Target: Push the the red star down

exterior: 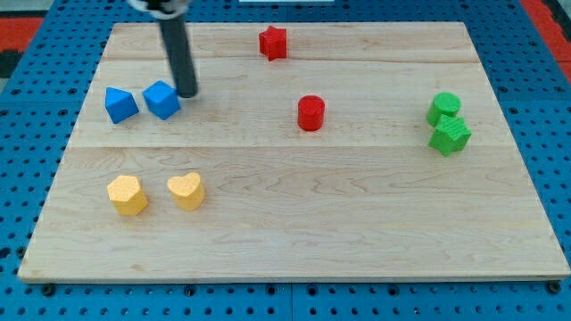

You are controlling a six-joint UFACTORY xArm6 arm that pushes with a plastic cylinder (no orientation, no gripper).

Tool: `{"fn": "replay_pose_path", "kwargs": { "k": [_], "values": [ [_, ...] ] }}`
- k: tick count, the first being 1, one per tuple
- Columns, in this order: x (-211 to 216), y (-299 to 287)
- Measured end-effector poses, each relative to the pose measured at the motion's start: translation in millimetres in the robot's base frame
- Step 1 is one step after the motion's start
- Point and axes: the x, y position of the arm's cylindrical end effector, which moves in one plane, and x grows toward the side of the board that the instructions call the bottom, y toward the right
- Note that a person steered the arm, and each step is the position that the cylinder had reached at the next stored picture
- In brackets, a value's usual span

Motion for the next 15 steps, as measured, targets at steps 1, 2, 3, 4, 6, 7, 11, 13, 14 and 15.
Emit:
{"fn": "replay_pose_path", "kwargs": {
  "k": [1,2,3,4,6,7,11,13,14,15],
  "values": [
    [-13,-8],
    [-78,33],
    [-130,57],
    [-152,84],
    [-153,169],
    [-130,178],
    [-113,151],
    [-84,171],
    [-133,157],
    [-103,137]
  ]
}}
